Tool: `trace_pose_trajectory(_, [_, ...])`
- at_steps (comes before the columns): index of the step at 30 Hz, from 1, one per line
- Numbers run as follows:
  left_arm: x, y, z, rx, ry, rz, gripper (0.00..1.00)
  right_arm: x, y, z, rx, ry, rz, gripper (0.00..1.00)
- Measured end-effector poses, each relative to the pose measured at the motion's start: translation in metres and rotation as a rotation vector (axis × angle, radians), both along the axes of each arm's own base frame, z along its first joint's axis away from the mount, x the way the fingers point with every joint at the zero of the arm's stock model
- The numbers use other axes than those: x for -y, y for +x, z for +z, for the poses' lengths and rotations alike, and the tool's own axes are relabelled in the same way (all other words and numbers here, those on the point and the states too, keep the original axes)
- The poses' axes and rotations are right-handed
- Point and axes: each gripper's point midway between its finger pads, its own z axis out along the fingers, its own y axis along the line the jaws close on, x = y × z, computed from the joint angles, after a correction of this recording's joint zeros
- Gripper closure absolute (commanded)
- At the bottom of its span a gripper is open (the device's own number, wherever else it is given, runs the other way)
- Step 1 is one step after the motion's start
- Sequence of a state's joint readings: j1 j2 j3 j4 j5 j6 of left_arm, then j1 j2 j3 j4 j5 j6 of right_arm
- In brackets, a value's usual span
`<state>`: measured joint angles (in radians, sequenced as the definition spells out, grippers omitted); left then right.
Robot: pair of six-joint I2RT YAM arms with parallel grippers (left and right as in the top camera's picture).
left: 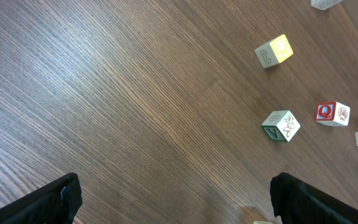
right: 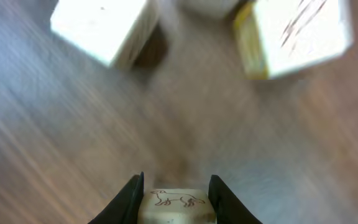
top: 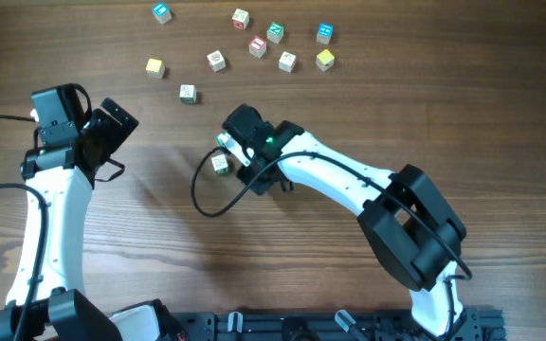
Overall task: Form a circle
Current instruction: 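Carry the block toward the Z and W blocks and lower it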
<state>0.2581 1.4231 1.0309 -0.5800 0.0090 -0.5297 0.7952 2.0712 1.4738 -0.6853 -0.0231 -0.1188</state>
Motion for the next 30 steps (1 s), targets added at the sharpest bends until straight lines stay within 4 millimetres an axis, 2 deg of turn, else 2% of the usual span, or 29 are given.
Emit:
trace_pose_trajectory(2, [0.000, 0.000, 0.000, 0.000, 0.000, 0.000, 0.00, -0.008, 0.010, 0.004, 0.050, 0.027, 0.015, 0.71])
trace_pose_trajectory(5, [0.000, 0.000, 0.000, 0.000, 0.000, 0.000, 0.00, -0.010, 0.015, 0.006, 0.078, 0.032, 0.033, 0.62])
trace_pose_trajectory(7, [0.000, 0.000, 0.000, 0.000, 0.000, 0.000, 0.00, -0.011, 0.017, 0.007, 0.086, 0.033, 0.037, 0.54])
trace_pose_trajectory(8, [0.000, 0.000, 0.000, 0.000, 0.000, 0.000, 0.00, -0.011, 0.017, 0.007, 0.088, 0.033, 0.040, 0.41])
trace_pose_trajectory(10, [0.000, 0.000, 0.000, 0.000, 0.000, 0.000, 0.00, -0.011, 0.017, 0.007, 0.089, 0.031, 0.046, 0.33])
trace_pose_trajectory(14, [0.000, 0.000, 0.000, 0.000, 0.000, 0.000, 0.00, -0.009, 0.015, 0.005, 0.081, 0.023, 0.048, 0.33])
trace_pose_trajectory(21, [0.000, 0.000, 0.000, 0.000, 0.000, 0.000, 0.00, 0.020, -0.014, -0.002, -0.111, -0.049, -0.292, 0.33])
trace_pose_trajectory(25, [0.000, 0.000, 0.000, 0.000, 0.000, 0.000, 0.00, 0.014, -0.024, -0.002, -0.184, -0.011, -0.350, 0.34])
trace_pose_trajectory(26, [0.000, 0.000, 0.000, 0.000, 0.000, 0.000, 0.00, 0.012, -0.028, -0.001, -0.222, 0.009, -0.411, 0.25])
trace_pose_trajectory(27, [0.000, 0.000, 0.000, 0.000, 0.000, 0.000, 0.00, 0.011, -0.028, -0.001, -0.248, 0.027, -0.484, 0.11])
trace_pose_trajectory(28, [0.000, 0.000, 0.000, 0.000, 0.000, 0.000, 0.00, 0.008, -0.023, 0.000, -0.260, 0.061, -0.548, 0.00])
trace_pose_trajectory(30, [0.000, 0.000, 0.000, 0.000, 0.000, 0.000, 0.00, 0.001, -0.012, 0.003, -0.256, 0.124, -0.613, 0.01])
